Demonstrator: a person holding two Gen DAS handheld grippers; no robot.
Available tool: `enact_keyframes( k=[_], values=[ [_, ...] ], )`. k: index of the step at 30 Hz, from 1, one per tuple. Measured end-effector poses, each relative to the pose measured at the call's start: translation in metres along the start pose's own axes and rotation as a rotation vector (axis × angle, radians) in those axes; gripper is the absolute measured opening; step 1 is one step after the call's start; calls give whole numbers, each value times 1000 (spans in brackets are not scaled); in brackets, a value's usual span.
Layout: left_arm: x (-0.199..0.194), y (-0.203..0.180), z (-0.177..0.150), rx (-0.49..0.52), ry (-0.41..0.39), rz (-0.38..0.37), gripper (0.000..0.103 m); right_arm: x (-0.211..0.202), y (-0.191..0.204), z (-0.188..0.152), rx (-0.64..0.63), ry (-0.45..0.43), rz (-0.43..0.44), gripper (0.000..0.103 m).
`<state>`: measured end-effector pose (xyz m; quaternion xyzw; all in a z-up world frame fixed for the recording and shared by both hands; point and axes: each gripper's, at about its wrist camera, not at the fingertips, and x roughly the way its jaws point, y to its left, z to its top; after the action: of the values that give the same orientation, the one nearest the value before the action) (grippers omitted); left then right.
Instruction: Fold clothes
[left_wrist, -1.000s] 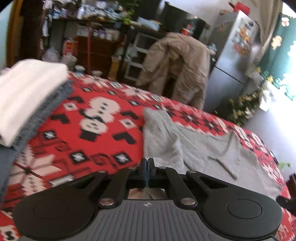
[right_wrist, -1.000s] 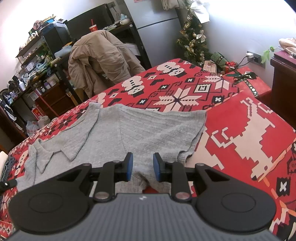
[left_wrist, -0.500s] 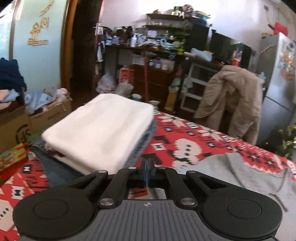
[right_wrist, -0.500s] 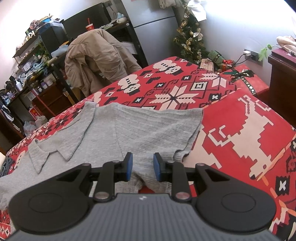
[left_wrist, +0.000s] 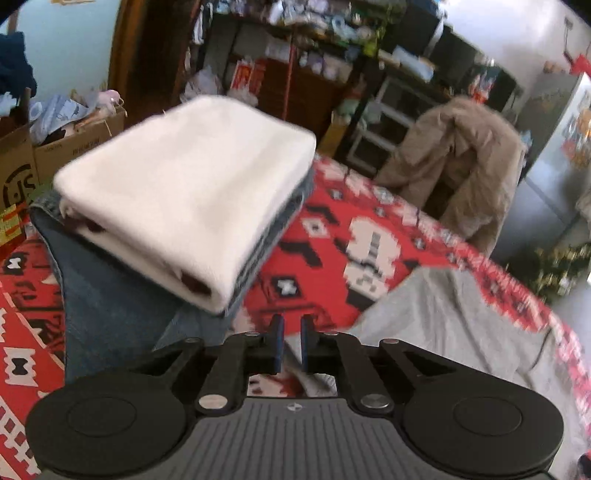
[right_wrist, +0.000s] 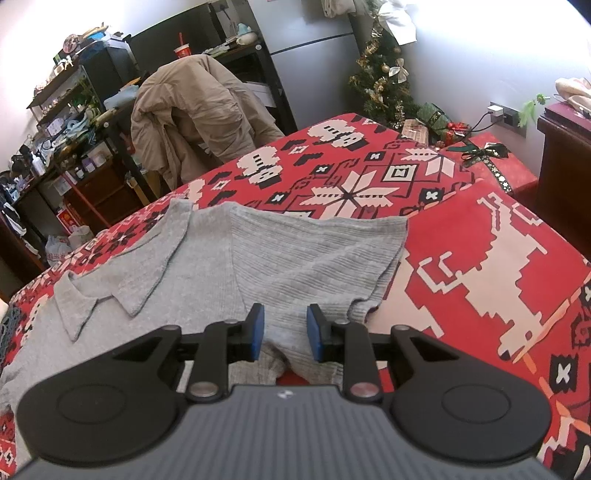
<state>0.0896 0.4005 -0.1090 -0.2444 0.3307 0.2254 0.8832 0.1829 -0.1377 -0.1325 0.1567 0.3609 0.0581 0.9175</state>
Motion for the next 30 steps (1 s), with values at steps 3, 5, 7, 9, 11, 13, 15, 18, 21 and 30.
enact_keyframes(
  k=[3,5,7,9,11,13,15,18,21,30],
  values=[
    [8,-12,-4,74,22,29,18,0,0,0,1,0,6,28],
    [12,-21,-8,128,24,50,28,0,0,0,-1,-1,9,29],
    [15,-29,-11,182,12,77,34,0,-1,1,2,0,12,29],
    [17,-35,-15,223,-2,100,36,1,-2,1,4,1,14,31],
    [19,-40,-17,252,-17,121,23,1,-2,1,3,3,14,31],
    [18,-43,-19,259,-23,78,5,1,-3,1,3,4,15,31],
    [11,-52,-24,312,-90,122,5,1,-3,2,3,4,16,31],
    [-1,-56,-21,349,-198,186,5,1,-3,2,7,1,15,31],
    [2,-48,-13,335,-214,236,5,1,-5,2,10,2,16,31],
    [31,-43,-11,315,-94,263,13,4,-2,2,-13,6,15,32]
  ],
)
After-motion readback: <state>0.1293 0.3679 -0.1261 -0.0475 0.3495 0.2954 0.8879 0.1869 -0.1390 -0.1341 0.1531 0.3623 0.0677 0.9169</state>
